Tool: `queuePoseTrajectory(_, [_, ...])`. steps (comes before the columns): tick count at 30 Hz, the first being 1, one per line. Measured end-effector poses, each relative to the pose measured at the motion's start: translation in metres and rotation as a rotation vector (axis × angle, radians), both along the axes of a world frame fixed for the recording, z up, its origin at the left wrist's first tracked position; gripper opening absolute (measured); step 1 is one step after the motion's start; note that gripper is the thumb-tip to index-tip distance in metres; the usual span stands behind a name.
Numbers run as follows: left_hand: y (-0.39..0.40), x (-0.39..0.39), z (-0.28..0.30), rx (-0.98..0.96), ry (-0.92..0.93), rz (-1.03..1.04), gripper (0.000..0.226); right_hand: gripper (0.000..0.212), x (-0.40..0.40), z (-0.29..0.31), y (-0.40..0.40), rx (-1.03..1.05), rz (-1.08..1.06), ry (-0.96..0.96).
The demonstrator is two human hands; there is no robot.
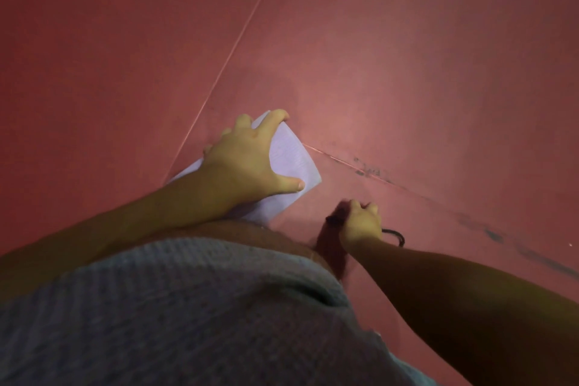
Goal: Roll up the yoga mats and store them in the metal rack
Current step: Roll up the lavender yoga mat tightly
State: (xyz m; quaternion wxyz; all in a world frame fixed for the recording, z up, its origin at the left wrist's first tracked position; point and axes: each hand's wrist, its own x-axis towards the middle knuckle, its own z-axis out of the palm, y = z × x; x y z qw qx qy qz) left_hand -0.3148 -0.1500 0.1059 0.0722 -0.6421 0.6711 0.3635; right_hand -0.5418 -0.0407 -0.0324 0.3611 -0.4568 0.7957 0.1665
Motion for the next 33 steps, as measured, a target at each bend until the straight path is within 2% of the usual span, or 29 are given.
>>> queuePoseTrajectory(3, [0.002, 0.006, 0.004, -0.028, 0.023, 0.040, 0.110, 0.033, -0.003, -0.001, -0.005, 0.051, 0.100, -0.070])
queuePoseTrajectory(5, [0.005, 0.013, 0.008, -0.056, 0.037, 0.074, 0.110, 0.021, 0.000, 0.007, -0.013, 0.009, 0.125, -0.153])
queuePoseTrajectory(8, [0.009, 0.021, 0.014, -0.083, 0.069, 0.124, 0.109, 0.019, 0.018, 0.023, -0.031, -0.094, 0.166, -0.192])
queuePoseTrajectory(11, [0.015, 0.024, 0.020, -0.131, 0.050, 0.131, 0.106, 0.020, 0.058, 0.042, -0.067, -0.223, 0.119, -0.170])
queuePoseTrajectory(14, [0.022, 0.034, 0.027, -0.199, -0.037, 0.193, 0.099, 0.009, 0.103, 0.056, -0.101, -0.275, 0.017, -0.328])
queuePoseTrajectory(16, [0.025, 0.047, 0.034, -0.262, -0.068, 0.269, 0.096, 0.017, 0.127, 0.064, -0.111, -0.293, -0.111, -0.437])
queuePoseTrajectory(19, [0.032, 0.069, 0.049, -0.363, -0.089, 0.344, 0.095, 0.011, 0.160, 0.082, -0.110, -0.266, -0.539, -0.717])
queuePoseTrajectory(20, [0.035, 0.075, 0.056, -0.395, -0.084, 0.361, 0.095, 0.015, 0.170, 0.088, -0.110, -0.225, -0.669, -0.824])
queuePoseTrajectory(23, [0.044, 0.095, 0.084, -0.479, -0.042, 0.428, 0.092, 0.030, 0.199, 0.117, -0.110, -0.146, -0.791, -1.032])
queuePoseTrajectory(29, [0.099, 0.153, 0.170, -0.767, 0.008, 0.652, 0.090, 0.035, 0.286, 0.217, -0.107, -0.205, -0.592, -1.336])
queuePoseTrajectory(33, [0.162, 0.192, 0.240, -1.066, -0.051, 0.903, 0.096, 0.028, 0.363, 0.325, -0.080, -0.256, -0.235, -1.527])
